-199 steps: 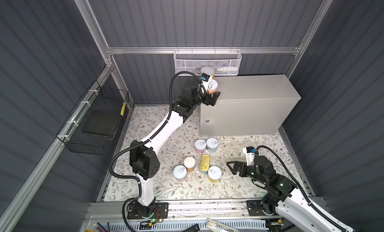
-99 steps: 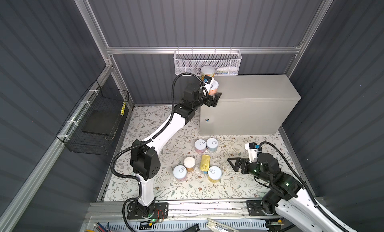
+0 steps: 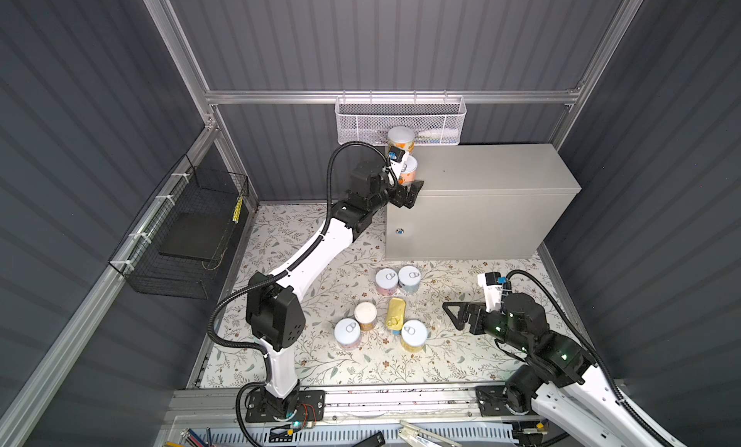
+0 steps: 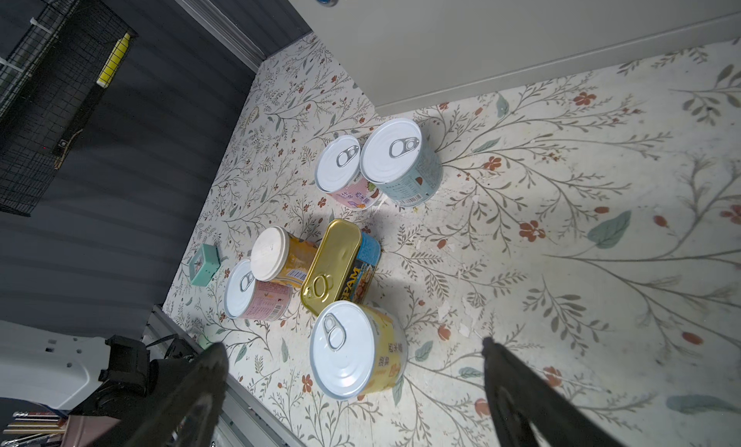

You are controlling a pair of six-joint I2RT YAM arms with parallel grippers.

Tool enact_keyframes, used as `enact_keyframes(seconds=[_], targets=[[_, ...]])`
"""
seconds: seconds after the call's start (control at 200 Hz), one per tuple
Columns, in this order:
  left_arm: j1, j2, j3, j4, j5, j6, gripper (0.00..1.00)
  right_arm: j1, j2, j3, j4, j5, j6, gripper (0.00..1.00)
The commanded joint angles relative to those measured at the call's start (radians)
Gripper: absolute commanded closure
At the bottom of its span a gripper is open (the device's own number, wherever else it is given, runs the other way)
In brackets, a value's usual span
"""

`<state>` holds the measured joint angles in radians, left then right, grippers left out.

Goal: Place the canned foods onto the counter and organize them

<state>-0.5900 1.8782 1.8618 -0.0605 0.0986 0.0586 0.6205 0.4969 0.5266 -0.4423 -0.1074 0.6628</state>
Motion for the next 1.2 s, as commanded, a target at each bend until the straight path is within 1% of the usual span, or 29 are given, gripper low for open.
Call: enact_keyframes(seconds=[0.0,0.11,0.305,0.495,0.78,0.85,1.026,1.196], targets=[[0.018,0.036,0.031,-0.208,0.045,0.008,0.0,0.0,-0.011,0.051,0.002,-0.008,-0.004,0.01],[0.027,0.041,0.081,-0.237,0.097,-0.007,0.0,0.0,0.002,0.091,0.028,-0.031,-0.012,0.01],[0.034,0.097,0.228,-0.339,0.08,-0.028,0.0,0.0,0.058,0.155,0.036,-0.082,-0.008,0.01],[0.04,0.13,0.298,-0.372,0.079,-0.035,0.0,-0.001,0.049,0.148,0.03,-0.087,0.002,0.01],[0.045,0.244,0.504,-0.499,0.079,-0.029,0.0,-0.001,0.015,0.125,0.015,-0.079,0.019,0.01],[0.045,0.231,0.483,-0.501,0.069,-0.02,0.0,0.0,0.014,0.126,0.006,-0.077,0.021,0.01],[0.046,0.116,0.289,-0.363,0.048,0.0,0.0,-0.001,0.013,0.119,0.004,-0.07,0.024,0.01],[0.047,0.081,0.293,-0.341,0.099,-0.014,0.0,0.001,0.041,0.125,0.006,-0.072,0.023,0.01]])
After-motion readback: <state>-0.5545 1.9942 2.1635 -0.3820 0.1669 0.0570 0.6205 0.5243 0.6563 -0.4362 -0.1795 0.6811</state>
